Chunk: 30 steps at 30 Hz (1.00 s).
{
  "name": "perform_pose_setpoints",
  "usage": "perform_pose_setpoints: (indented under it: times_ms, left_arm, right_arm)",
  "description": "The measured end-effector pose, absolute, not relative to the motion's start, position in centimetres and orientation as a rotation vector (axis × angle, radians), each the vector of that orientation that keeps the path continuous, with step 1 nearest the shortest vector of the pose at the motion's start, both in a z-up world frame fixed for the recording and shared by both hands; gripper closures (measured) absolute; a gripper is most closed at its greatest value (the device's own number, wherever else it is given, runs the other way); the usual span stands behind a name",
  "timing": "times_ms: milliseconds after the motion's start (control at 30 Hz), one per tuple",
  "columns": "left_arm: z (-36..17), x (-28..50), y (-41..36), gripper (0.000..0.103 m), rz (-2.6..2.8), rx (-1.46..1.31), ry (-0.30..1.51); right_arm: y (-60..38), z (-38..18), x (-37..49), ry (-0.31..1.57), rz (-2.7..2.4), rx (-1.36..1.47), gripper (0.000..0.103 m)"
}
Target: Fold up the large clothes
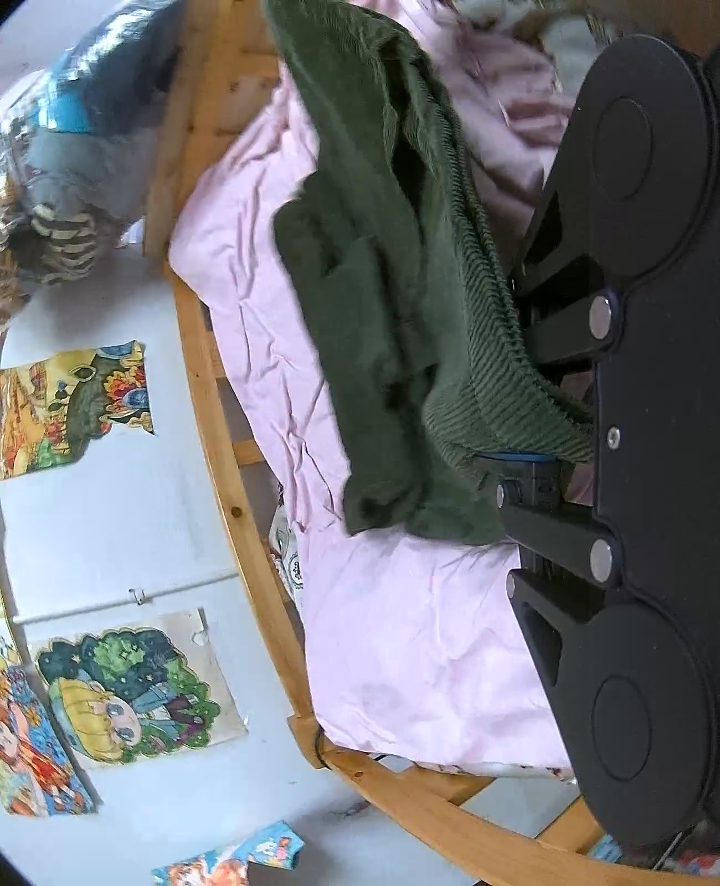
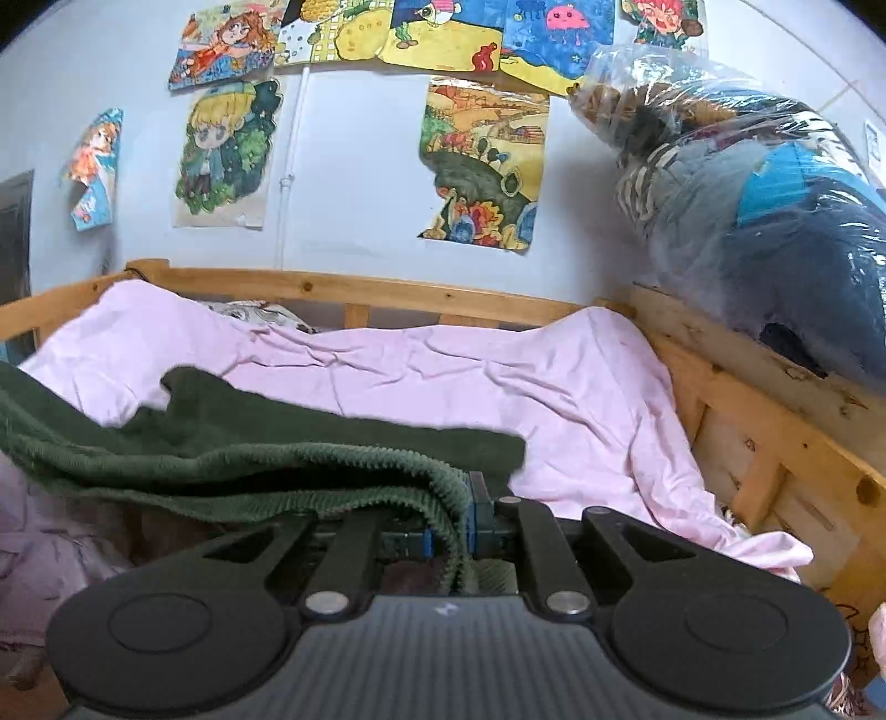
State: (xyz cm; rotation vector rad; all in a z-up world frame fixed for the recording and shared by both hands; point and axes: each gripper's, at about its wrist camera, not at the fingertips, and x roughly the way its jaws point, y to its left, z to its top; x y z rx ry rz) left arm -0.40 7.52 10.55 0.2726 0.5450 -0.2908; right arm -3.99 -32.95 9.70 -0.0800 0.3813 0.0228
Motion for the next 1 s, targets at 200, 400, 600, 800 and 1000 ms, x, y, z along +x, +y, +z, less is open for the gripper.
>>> perform_pose_setpoints:
  times_ms: [200,400,600,800,1000]
  left_arm:
    - [12.1,4.4,7.0,0.094,-0.309,0.237,0.606]
    - [11.8,17.2,6.2,0.093,-0.256,0.227,0.741]
    - [7.0,29.0,5.8,0.089,-0.231,0.179,0.844]
    - [2.9,32.5,9.7,0.034,-0.271,-0.124,0.881]
    - [2.1,28.4,14.5,0.01,-0.226,-0.324,0.819]
  right_arm:
    - [-33.0,9.5,3.1,0.36,0.016,-0.068,0.091]
    - [-33.1,6.7,13.3,0.395,-0.043,-0.079,0.091]
    - [-34.6,0.0,20.5,0.438,-0.075,0.063,0.063]
    - [-37.2,-2.9,20.0,0.404,0.018,0.254,0.008]
    - [-38.9,-1.8,18.3,0.376,0.126,0.3,0.0]
